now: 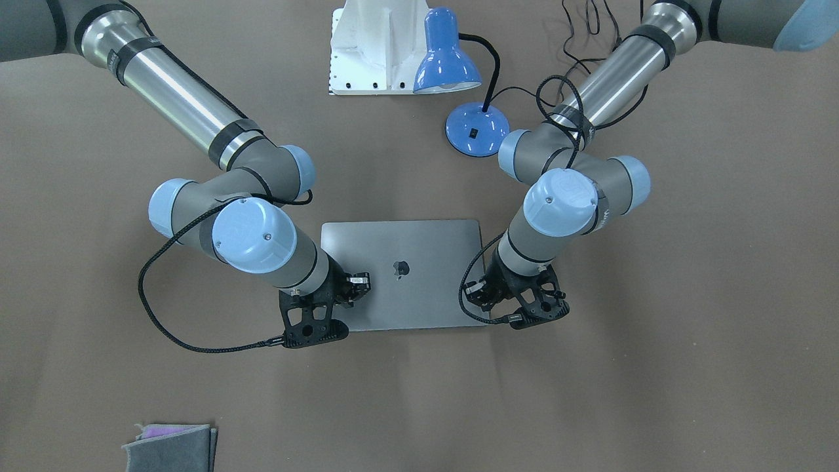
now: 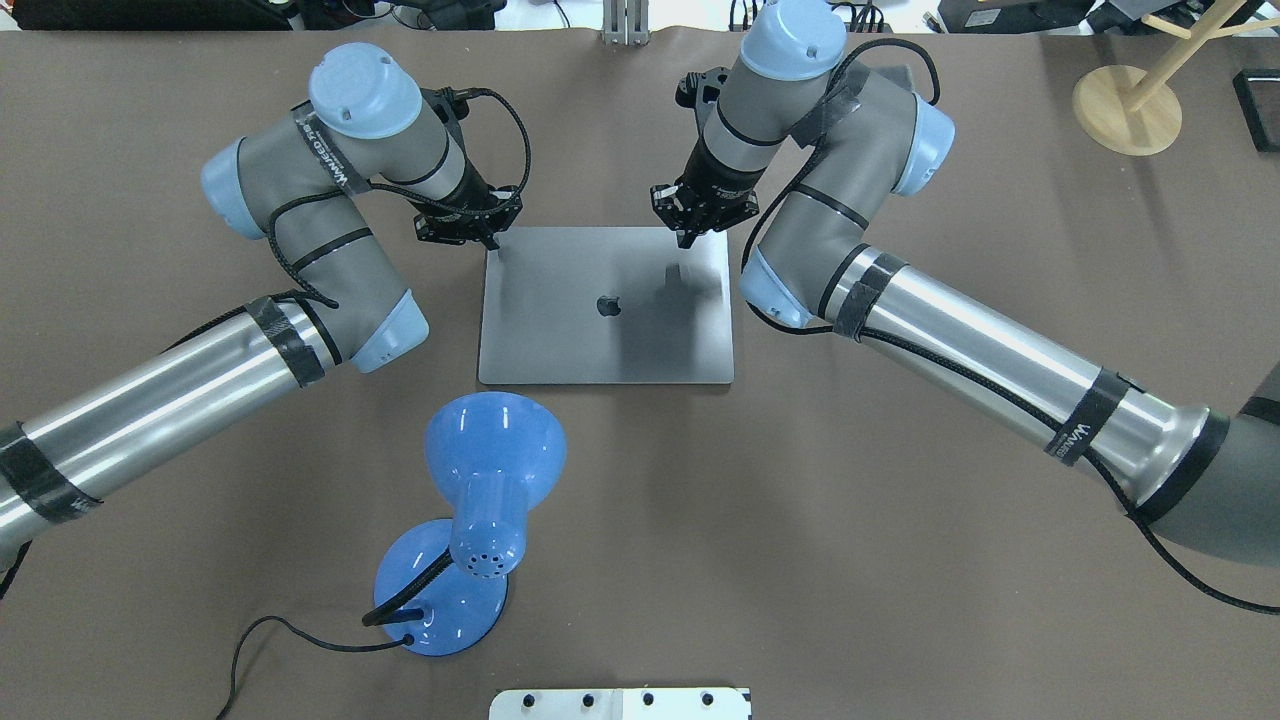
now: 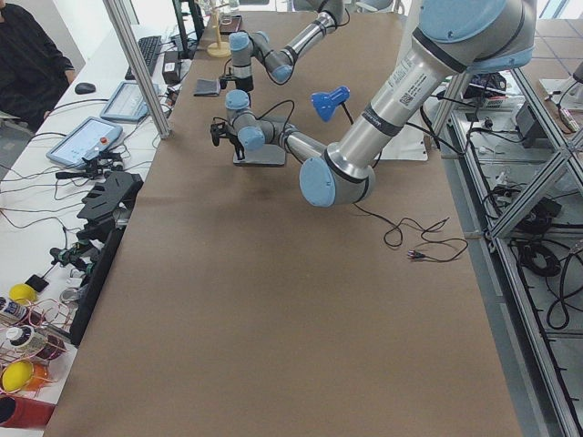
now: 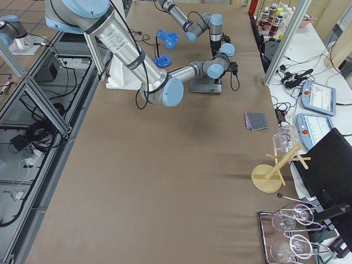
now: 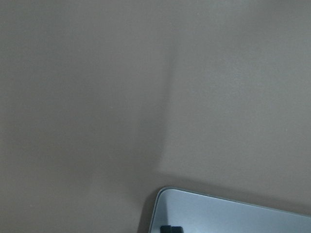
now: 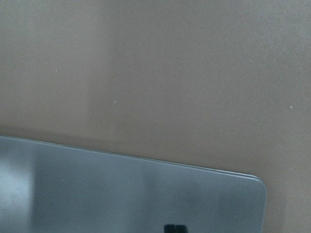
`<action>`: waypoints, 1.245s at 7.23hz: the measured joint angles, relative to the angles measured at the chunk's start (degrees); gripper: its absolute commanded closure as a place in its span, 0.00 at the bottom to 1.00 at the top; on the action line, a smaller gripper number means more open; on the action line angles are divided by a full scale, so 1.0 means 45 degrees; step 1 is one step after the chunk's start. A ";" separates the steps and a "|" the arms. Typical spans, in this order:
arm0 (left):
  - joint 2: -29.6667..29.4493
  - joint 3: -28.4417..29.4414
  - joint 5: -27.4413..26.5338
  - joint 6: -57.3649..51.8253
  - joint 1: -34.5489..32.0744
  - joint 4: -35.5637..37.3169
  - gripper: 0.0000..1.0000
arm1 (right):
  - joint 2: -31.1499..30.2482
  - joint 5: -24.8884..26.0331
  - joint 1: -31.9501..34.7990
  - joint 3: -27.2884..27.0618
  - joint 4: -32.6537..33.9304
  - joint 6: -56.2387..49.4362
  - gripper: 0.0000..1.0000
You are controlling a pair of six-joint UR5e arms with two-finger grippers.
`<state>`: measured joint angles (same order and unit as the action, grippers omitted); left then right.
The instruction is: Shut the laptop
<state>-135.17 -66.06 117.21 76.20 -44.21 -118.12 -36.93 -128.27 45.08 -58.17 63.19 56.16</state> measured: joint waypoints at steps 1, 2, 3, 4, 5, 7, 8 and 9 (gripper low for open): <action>0.0002 0.0058 -0.0012 0.0000 0.0094 -0.0011 1.00 | 0.0082 -0.0172 0.0171 -0.0012 0.0000 0.0012 1.00; 0.0009 0.0100 -0.0039 0.0000 0.0211 -0.0018 1.00 | 0.0120 -0.0352 0.0335 -0.0029 0.0000 0.0017 1.00; 0.0010 0.0110 -0.0102 -0.0001 0.0279 -0.0023 1.00 | 0.0131 -0.0498 0.0478 -0.0056 0.0004 0.0018 1.00; -0.0004 0.0115 -0.0145 0.0003 0.0287 -0.0016 1.00 | 0.0148 -0.0612 0.0615 -0.0088 0.0020 0.0019 1.00; -0.0138 0.0112 -0.0115 0.0025 0.0235 0.0002 1.00 | 0.0190 -0.0740 0.0788 -0.0106 0.0055 0.0024 1.00; -0.0485 -0.0202 0.0412 0.0189 -0.0247 0.0149 0.02 | 0.0374 -0.1360 0.1313 -0.0256 0.0232 0.0011 0.01; -0.0457 -0.0747 0.0657 0.0411 -0.0426 0.0428 0.02 | 0.0327 -0.1618 0.1530 -0.0719 0.0588 -0.0009 0.00; -0.0320 -0.1526 0.0802 0.0628 -0.0613 0.1075 0.02 | 0.0041 -0.1760 0.1786 -0.1647 0.1437 -0.0022 0.00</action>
<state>-136.61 -72.92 120.82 79.03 -46.97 -113.29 -36.74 -136.19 53.12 -65.58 69.66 56.07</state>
